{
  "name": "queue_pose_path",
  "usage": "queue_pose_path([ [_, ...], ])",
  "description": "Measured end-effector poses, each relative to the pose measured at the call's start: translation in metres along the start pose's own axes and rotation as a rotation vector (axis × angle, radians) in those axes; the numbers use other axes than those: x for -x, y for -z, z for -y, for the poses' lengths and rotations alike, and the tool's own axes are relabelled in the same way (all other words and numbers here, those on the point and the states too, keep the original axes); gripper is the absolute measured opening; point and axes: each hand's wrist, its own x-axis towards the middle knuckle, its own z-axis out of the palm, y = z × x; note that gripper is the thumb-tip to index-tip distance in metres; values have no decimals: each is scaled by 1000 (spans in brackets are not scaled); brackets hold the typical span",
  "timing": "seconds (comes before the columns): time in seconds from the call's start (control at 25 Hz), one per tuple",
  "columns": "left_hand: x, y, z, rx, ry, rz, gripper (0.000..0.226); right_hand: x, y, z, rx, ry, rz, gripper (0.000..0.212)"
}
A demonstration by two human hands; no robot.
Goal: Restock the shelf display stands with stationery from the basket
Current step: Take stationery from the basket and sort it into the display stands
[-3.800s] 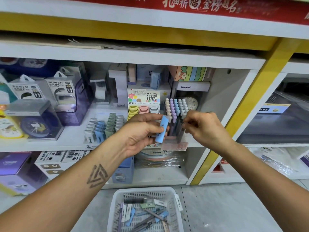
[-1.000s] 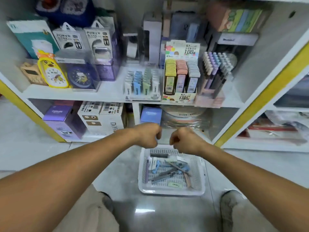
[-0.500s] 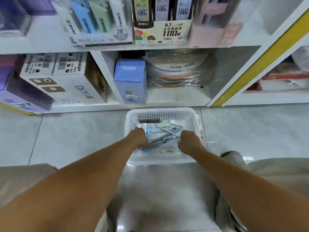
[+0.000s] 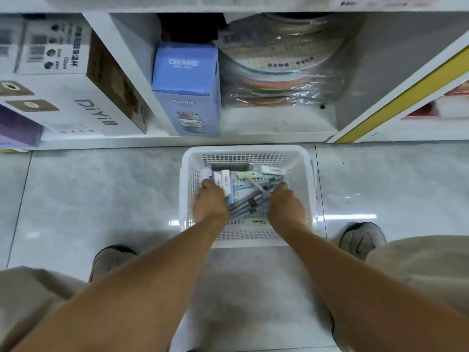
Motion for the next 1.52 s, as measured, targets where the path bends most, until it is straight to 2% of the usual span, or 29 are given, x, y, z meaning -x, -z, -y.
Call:
queue_pose_path([
  [0.12, 0, 0, -2, 61, 71, 51, 48, 0, -3, 4, -43, -78, -6, 20],
  [0.24, -8, 3, -11, 181, 146, 19, 53, -1, -4, 5, -164, -163, 13, 24],
  [0.36, -20, 5, -16, 168, 131, 0, 64, -4, -6, 9, -342, -209, 38, 17],
  [0.44, -27, 3, -20, 136, 132, 32, 76, -5, -6, 12, -401, -262, 22, 23],
  [0.52, -31, -1, -25, 63, 115, 44, 78, -4, -8, 14, -384, -309, 53, 32],
  [0.68, -32, -6, -18, -78, -102, 100, 66, -2, -16, 17, -360, -346, 60, 27],
  [0.84, -29, 5, -5, -232, -298, 197, 67, -6, -10, 12, -405, -324, 96, 23],
  [0.96, -24, 11, -2, -274, -435, 251, 57, -6, -1, 4, -304, -262, 121, 15],
  [1.08, -15, 11, 4, -344, -515, 368, 75, -8, 9, 2, -268, -240, 196, 15],
  [1.16, -8, 6, 5, -467, -550, 351, 83, -8, 10, 1, -295, -251, 244, 16],
  [1.24, -1, -1, 0, -551, -548, 293, 77, -5, 6, 1, -304, -247, 256, 13],
  [1.4, 4, -16, -8, -496, -473, 94, 46, -3, -5, 5, -181, -174, 174, 39],
  [1.52, 6, -23, -9, -443, -451, 25, 28, 1, -10, 12, -78, -71, 122, 31],
])
